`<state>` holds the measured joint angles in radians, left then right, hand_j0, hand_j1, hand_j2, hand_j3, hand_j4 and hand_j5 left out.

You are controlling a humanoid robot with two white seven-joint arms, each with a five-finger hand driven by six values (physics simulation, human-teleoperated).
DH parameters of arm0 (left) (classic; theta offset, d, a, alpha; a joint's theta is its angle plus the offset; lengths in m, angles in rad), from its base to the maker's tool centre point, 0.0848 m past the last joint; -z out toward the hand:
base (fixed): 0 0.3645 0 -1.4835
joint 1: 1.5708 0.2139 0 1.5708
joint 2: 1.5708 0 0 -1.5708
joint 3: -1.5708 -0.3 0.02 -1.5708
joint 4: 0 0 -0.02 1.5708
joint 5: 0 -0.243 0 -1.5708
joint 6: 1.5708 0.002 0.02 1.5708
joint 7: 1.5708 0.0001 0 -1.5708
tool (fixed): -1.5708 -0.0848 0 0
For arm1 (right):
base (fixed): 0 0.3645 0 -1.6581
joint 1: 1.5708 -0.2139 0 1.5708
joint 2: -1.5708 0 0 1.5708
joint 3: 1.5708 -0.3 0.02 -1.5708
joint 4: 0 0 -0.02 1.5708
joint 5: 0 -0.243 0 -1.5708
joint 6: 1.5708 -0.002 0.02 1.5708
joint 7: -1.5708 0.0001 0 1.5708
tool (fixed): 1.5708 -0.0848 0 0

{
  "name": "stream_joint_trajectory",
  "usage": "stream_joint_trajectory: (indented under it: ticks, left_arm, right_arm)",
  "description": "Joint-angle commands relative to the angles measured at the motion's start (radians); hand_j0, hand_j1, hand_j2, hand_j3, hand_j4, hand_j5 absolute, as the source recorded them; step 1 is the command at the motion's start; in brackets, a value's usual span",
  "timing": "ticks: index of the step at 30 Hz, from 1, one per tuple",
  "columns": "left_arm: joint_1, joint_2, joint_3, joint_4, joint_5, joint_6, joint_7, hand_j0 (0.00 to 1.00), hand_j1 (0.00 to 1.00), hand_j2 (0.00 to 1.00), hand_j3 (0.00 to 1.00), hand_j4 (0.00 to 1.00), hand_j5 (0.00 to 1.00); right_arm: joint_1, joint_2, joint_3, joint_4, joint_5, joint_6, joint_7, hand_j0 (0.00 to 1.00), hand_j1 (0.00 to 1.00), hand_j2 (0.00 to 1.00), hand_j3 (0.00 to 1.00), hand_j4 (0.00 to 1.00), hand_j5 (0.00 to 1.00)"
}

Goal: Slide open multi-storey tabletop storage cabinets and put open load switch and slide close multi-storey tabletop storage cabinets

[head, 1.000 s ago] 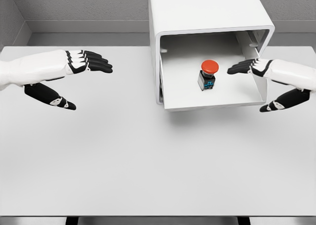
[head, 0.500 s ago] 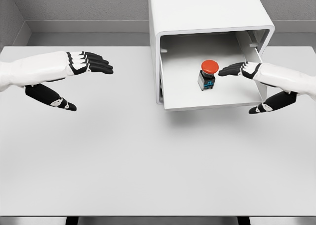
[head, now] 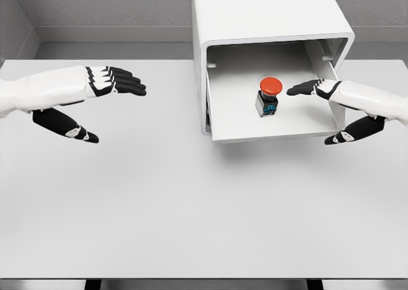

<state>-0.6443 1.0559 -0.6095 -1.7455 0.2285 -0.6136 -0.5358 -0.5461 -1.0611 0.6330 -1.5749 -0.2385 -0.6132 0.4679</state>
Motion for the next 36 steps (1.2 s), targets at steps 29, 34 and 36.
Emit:
stream_joint_trajectory:
  ticks: [29, 34, 36]
  left_arm:
    - [0.006, 0.003, 0.001, -0.002, 0.008, 0.003, 0.0, 1.0, 1.0, 1.0, 1.0, 1.0, 1.0]
    - [0.006, 0.003, -0.001, -0.005, 0.008, 0.003, 0.0, 1.0, 1.0, 1.0, 1.0, 1.0, 1.0]
    - [0.008, 0.003, -0.001, -0.005, 0.008, 0.003, 0.0, 1.0, 1.0, 1.0, 1.0, 1.0, 1.0]
  right_arm:
    - [-0.021, 0.053, -0.047, 0.042, 0.139, 0.002, -0.005, 1.0, 1.0, 1.0, 1.0, 1.0, 1.0]
    - [-0.037, 0.09, -0.045, 0.081, 0.157, 0.002, -0.005, 1.0, 1.0, 1.0, 1.0, 1.0, 1.0]
    - [-0.044, 0.102, -0.045, 0.085, 0.169, 0.002, -0.003, 1.0, 1.0, 1.0, 1.0, 1.0, 1.0]
